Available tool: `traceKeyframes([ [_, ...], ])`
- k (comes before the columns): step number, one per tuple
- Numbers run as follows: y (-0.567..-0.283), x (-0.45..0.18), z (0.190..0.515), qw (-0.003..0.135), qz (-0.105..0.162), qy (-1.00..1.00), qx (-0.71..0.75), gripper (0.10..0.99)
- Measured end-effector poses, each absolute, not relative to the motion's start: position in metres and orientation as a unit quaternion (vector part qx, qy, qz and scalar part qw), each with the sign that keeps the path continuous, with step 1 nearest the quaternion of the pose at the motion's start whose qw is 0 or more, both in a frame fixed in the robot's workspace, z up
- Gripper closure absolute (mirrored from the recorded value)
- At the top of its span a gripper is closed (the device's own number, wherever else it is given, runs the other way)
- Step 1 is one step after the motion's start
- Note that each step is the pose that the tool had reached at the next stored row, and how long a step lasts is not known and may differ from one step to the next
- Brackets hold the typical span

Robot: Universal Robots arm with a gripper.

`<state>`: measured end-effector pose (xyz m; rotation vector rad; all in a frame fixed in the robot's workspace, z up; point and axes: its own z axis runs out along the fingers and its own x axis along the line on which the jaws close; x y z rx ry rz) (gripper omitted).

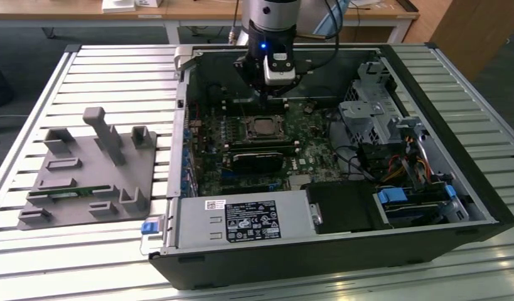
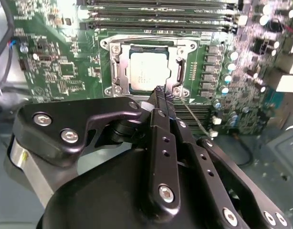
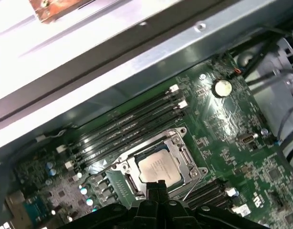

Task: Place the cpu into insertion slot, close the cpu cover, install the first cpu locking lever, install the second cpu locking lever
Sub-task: 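Install the first cpu locking lever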

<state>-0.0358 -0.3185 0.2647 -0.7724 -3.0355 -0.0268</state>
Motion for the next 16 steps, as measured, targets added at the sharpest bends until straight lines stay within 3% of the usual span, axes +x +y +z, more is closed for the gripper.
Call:
traceKeyframes([
  [16, -0.3185, -0.0359, 0.2628, -0.001, -0.021, -0.99, -0.14, 0.98],
])
